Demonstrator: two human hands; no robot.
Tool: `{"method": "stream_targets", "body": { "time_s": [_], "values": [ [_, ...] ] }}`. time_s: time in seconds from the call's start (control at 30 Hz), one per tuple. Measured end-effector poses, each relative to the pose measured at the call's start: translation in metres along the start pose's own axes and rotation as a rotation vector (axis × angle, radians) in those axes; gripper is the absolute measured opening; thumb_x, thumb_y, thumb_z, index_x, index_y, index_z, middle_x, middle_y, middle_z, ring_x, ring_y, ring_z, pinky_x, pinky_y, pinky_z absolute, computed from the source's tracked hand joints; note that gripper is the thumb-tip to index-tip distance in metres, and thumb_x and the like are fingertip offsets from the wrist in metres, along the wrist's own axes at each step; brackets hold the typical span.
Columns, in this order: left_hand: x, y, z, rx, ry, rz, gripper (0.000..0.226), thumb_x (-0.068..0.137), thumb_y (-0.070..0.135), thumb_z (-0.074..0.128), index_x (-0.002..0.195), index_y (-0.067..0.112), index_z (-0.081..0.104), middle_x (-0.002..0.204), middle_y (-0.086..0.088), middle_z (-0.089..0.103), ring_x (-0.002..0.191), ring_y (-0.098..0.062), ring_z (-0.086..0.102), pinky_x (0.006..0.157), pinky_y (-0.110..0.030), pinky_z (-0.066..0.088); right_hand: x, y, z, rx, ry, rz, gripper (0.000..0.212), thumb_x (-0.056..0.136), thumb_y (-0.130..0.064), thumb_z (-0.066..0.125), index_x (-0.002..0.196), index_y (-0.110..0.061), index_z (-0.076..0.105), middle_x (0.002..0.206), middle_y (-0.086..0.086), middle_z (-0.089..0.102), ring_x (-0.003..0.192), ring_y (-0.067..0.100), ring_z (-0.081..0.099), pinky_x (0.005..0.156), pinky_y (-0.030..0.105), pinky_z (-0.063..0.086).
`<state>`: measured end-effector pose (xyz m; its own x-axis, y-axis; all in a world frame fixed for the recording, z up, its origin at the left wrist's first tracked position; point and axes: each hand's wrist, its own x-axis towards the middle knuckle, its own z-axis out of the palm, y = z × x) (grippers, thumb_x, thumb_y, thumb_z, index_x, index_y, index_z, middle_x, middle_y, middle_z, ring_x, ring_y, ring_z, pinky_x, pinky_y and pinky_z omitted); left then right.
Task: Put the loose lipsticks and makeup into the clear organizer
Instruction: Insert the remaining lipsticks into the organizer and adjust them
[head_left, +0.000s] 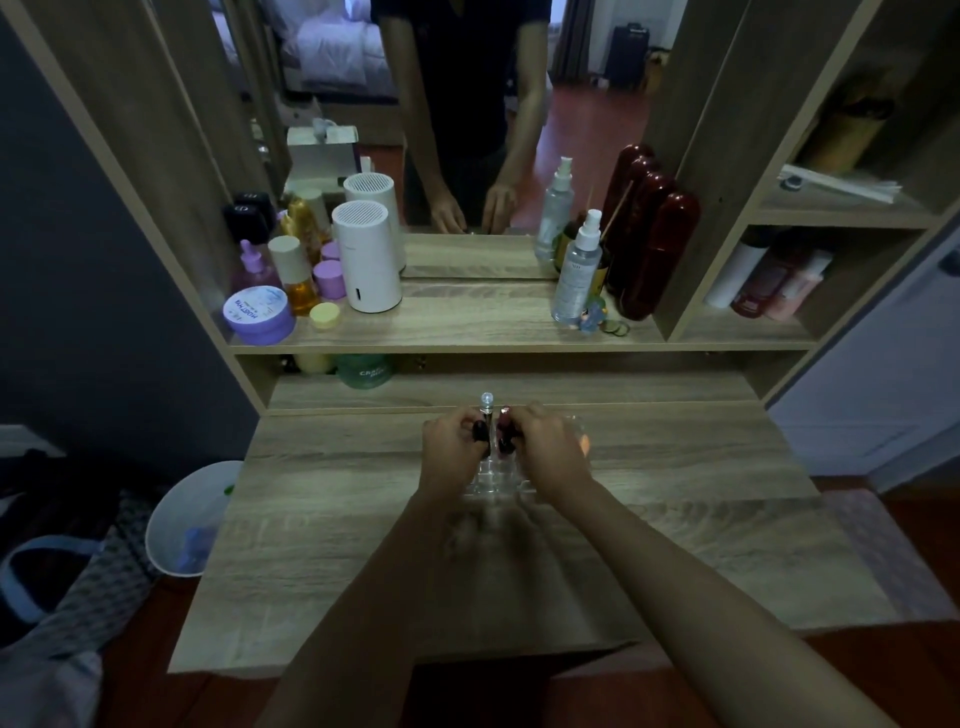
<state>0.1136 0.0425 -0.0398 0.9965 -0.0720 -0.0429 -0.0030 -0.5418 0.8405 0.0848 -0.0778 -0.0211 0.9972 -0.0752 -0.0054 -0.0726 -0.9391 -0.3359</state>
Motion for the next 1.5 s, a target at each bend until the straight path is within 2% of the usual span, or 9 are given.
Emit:
{"method": "stream_targets", "body": {
  "time_s": [0.2,0.5,0.6,0.7,0.77,1.03,1.13,1.3,1.5],
  "values": [
    [-0.001,-0.006,0.007,0.018,-0.037,0.028,0.015,0.072,-0.003,0.065,0.086,0.001,0.069,0.09,-0.017,0.075,0.09,-0.031,0.069,0.093,-0.047,0.049,0.004,0.002,0.01,-0.059,-0.031,-0.001,0.035,0.092,-0.009,0.048,0.12,-0.024,0.061,0.129,-0.001,0.06,0.112,0.024,0.063,0.088,0.039,0.043],
    [0.002,-0.012,0.013,0.095,-0.028,0.062,0.015,0.079,-0.003,0.06,0.087,0.002,0.071,0.092,-0.015,0.074,0.09,-0.031,0.066,0.094,-0.047,0.046,0.014,0.0,0.018,-0.139,-0.162,0.038,0.034,0.093,-0.007,0.05,0.12,-0.024,0.061,0.124,0.001,0.064,0.113,0.024,0.062,0.099,0.047,0.045],
    [0.002,-0.016,0.016,0.134,-0.018,0.037,0.016,0.079,0.003,0.06,0.088,0.008,0.071,0.093,-0.01,0.075,0.093,-0.029,0.063,0.095,-0.035,0.039,0.016,0.002,0.019,-0.154,-0.179,0.043,0.035,0.093,-0.007,0.051,0.121,-0.025,0.061,0.125,0.0,0.064,0.113,0.023,0.063,0.1,0.045,0.045],
    [0.002,-0.022,0.019,0.13,-0.021,-0.007,0.015,0.077,0.005,0.062,0.088,0.009,0.071,0.091,-0.009,0.074,0.096,-0.028,0.06,0.079,-0.016,0.027,0.017,0.005,0.019,-0.15,-0.177,0.044,0.035,0.091,-0.009,0.053,0.121,-0.026,0.061,0.13,-0.001,0.062,0.116,0.023,0.062,0.102,0.045,0.044],
    [0.003,-0.024,0.02,0.13,-0.019,-0.011,0.014,0.077,0.005,0.063,0.088,0.01,0.071,0.091,-0.009,0.074,0.096,-0.026,0.06,0.071,-0.011,0.02,0.016,0.006,0.021,-0.165,-0.159,0.037,0.034,0.09,-0.01,0.056,0.12,-0.024,0.062,0.13,0.0,0.061,0.114,0.023,0.062,0.101,0.044,0.044],
    [0.006,-0.023,0.021,0.158,-0.023,0.0,0.017,0.076,0.002,0.064,0.092,0.007,0.071,0.093,-0.012,0.074,0.098,-0.031,0.06,0.092,-0.04,0.045,0.018,0.003,0.025,-0.241,-0.249,0.084,0.021,0.093,-0.013,0.055,0.111,-0.016,0.065,0.119,0.005,0.067,0.114,0.025,0.061,0.105,0.046,0.042],
    [0.006,-0.023,0.021,0.138,-0.018,-0.004,0.019,0.076,0.002,0.065,0.094,0.007,0.071,0.094,-0.013,0.073,0.099,-0.029,0.061,0.094,-0.042,0.047,0.018,0.003,0.02,-0.225,-0.264,0.057,0.025,0.093,-0.012,0.055,0.115,-0.017,0.064,0.123,0.005,0.065,0.116,0.025,0.06,0.105,0.047,0.041],
    [0.006,-0.023,0.018,0.078,-0.023,0.001,0.02,0.076,0.008,0.069,0.096,0.006,0.069,0.093,-0.013,0.072,0.092,-0.029,0.063,0.089,-0.045,0.051,0.011,0.009,0.01,-0.064,-0.116,-0.053,0.033,0.093,-0.01,0.049,0.123,-0.019,0.061,0.128,0.004,0.062,0.114,0.025,0.061,0.096,0.039,0.047],
    [0.017,-0.016,0.006,0.034,0.052,0.059,0.025,0.079,0.018,0.071,0.097,0.006,0.059,0.097,-0.011,0.06,0.084,-0.018,0.058,0.067,-0.023,0.047,0.016,0.023,-0.018,0.061,0.129,-0.065,0.015,0.092,-0.014,0.054,0.099,-0.007,0.064,0.104,0.013,0.063,0.09,0.033,0.063,0.072,0.038,0.05]
  ]
}}
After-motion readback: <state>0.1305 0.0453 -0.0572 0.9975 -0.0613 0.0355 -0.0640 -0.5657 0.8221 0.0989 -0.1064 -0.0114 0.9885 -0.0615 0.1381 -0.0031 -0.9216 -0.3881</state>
